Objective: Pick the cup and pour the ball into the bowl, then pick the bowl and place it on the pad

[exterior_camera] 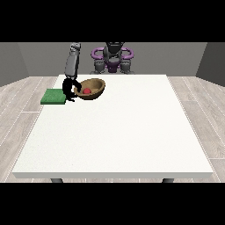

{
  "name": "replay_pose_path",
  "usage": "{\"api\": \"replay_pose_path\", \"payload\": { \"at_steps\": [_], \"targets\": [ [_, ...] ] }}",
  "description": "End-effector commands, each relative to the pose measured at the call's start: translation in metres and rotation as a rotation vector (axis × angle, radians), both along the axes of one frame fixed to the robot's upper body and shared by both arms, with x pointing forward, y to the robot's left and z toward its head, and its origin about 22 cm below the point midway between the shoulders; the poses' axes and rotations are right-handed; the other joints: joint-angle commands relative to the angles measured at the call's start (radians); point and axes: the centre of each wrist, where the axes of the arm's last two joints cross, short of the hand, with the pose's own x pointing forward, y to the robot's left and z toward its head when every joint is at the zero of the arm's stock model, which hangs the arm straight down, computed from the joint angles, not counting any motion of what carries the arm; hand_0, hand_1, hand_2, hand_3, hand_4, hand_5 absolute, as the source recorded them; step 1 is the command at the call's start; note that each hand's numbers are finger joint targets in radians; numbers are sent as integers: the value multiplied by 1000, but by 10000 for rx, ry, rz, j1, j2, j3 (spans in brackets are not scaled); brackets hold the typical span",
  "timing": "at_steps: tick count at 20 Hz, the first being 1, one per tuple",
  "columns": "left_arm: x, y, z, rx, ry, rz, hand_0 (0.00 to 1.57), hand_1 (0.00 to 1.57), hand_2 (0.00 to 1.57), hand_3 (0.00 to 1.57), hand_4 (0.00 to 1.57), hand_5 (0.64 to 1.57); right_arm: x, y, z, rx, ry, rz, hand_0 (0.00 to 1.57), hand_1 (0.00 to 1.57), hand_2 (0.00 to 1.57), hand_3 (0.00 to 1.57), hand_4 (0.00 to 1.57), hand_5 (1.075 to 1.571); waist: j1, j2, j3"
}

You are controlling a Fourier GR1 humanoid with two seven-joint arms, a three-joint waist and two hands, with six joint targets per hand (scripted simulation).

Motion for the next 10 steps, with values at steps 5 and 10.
{"api": "replay_pose_path", "payload": {
  "at_steps": [5,10],
  "targets": [
    [-5,16,-1,-254,127,-39,0,0,0,0,1160,1527,-30,-54,3,-1583,2480,-1584,1571,1571,1571,1292,995,1542,-43,471,546],
    [0,28,-37,-556,970,670,0,0,0,0,1191,1528,5,-63,65,-2192,3146,-1649,1571,1571,1571,1111,1026,1548,-592,-553,513]
  ]
}}
